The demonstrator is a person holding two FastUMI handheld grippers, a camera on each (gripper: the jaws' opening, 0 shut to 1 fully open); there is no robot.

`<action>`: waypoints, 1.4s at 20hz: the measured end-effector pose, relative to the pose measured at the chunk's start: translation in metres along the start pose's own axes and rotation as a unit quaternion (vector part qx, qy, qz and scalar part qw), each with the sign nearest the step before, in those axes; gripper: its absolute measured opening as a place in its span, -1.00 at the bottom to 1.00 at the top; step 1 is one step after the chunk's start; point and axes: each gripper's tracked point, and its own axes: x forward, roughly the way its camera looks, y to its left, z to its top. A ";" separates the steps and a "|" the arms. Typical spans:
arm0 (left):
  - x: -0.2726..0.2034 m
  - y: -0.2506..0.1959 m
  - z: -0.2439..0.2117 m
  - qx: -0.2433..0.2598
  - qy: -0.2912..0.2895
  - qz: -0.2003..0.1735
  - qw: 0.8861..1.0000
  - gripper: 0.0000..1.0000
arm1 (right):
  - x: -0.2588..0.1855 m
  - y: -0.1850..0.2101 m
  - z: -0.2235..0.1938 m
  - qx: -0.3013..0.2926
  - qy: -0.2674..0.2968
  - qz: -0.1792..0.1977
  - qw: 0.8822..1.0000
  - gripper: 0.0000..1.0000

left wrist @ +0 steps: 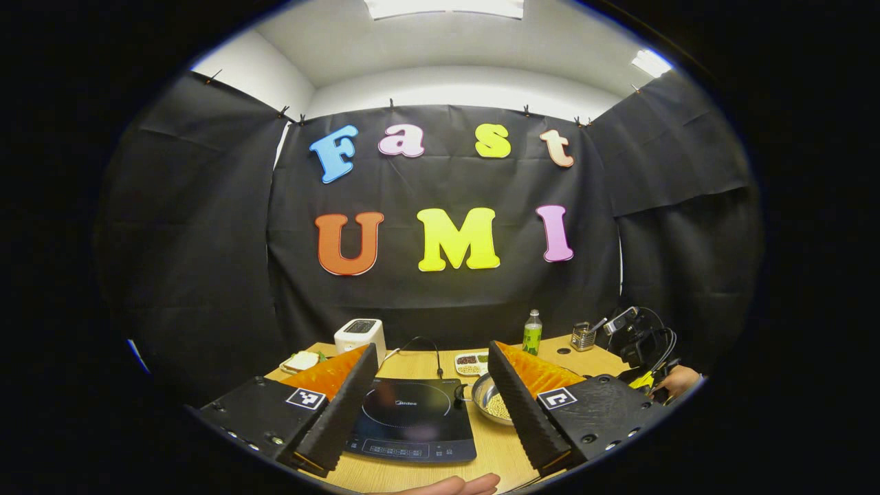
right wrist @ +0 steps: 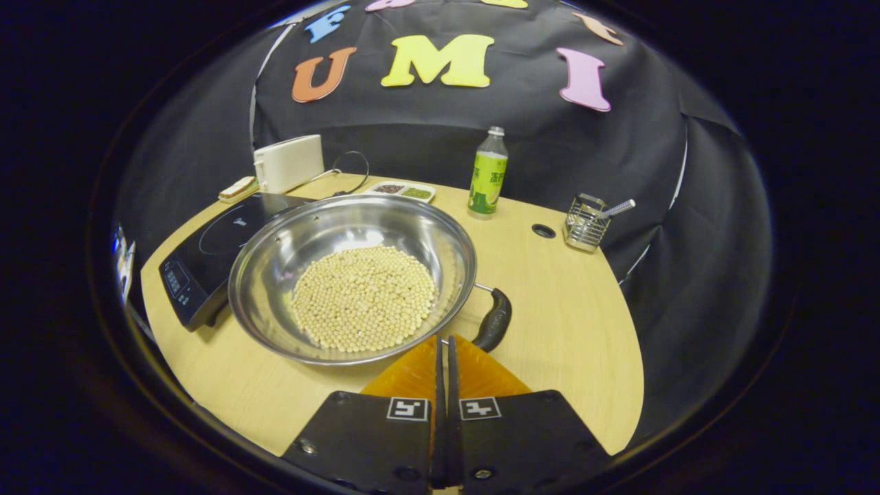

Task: First push the handle of the pot to place it horizontally, then grasp the pot with both hands and set it on the induction cooktop.

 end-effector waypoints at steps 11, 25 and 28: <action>0.040 -0.010 -0.027 -0.001 0.043 -0.007 0.999 0.92 | 0.014 -0.017 0.009 -0.018 -0.020 -0.010 1.000 -0.92; 0.134 -0.035 -0.095 -0.039 0.146 -0.038 0.988 0.91 | -0.054 -0.045 0.064 0.038 -0.126 -0.063 0.989 0.34; 0.159 -0.047 -0.119 -0.045 0.179 -0.051 0.981 0.91 | -0.046 -0.045 0.074 0.067 -0.127 -0.055 0.988 0.99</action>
